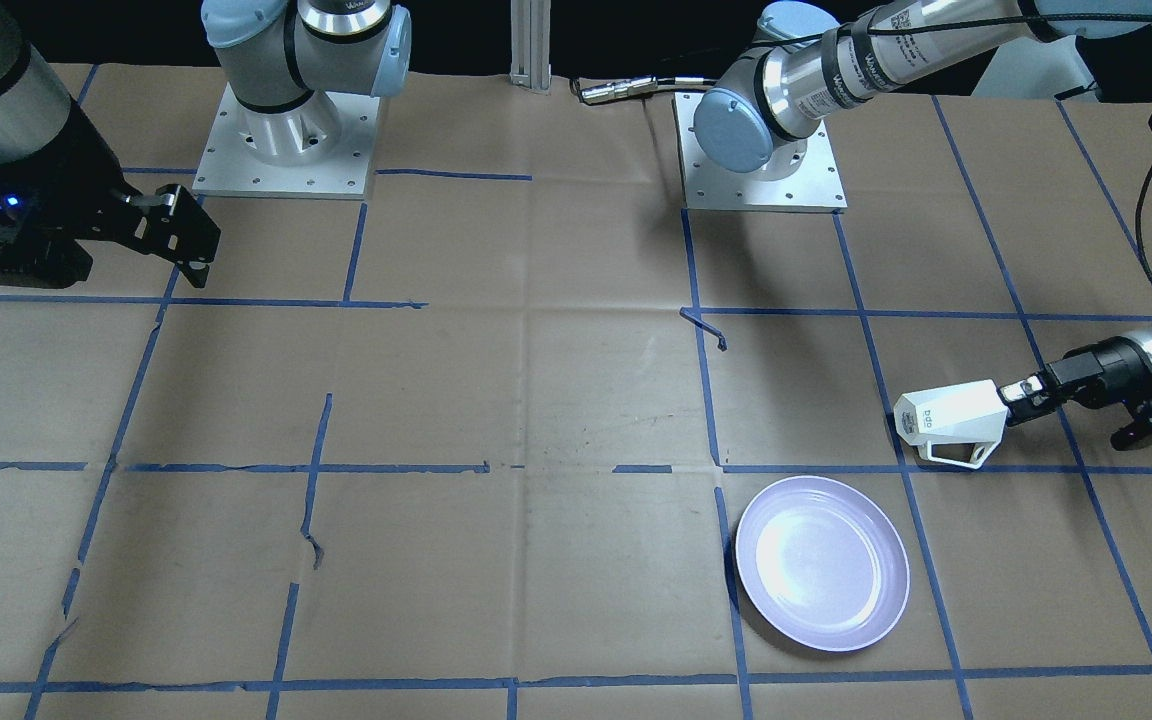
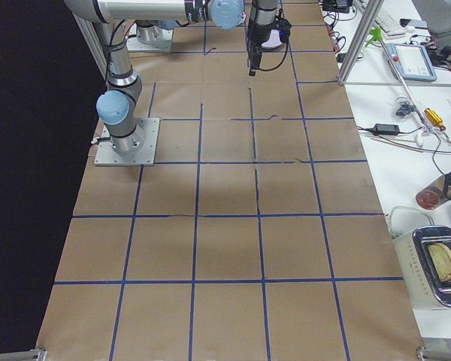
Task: Flip cup and place on plate
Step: 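Lower the left gripper and grasp the white cup lying on its side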
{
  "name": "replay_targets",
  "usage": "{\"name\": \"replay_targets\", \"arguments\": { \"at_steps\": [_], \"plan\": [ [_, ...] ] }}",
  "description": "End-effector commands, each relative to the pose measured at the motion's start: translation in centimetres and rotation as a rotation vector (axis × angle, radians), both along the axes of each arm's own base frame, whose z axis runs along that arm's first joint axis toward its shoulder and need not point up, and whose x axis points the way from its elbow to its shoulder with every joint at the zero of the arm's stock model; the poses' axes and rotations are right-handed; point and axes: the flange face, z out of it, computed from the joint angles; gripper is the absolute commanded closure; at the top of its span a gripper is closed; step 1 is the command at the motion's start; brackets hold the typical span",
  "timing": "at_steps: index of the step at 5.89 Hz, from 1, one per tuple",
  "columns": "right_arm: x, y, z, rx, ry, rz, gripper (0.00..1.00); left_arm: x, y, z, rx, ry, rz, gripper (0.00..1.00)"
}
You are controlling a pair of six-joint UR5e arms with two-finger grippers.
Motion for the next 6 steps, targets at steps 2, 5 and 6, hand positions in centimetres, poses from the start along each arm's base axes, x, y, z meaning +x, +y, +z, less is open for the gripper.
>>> {"name": "replay_targets", "arguments": {
  "at_steps": [2, 5, 6],
  "plan": [
    [0.0, 0.0, 0.0, 0.0, 0.0, 0.0, 0.0, -0.3, 0.0, -0.6, -0.009, 0.024, 0.0, 0.52],
    [0.0, 0.0, 0.0, 0.0, 0.0, 0.0, 0.0, 0.1, -0.1, -0.3, -0.039, 0.008, -0.008, 1.0],
    [0.0, 0.0, 0.0, 0.0, 0.0, 0.0, 0.0, 0.4, -0.3, 1.4, -0.038, -0.002, -0.005, 1.0]
  ]
}}
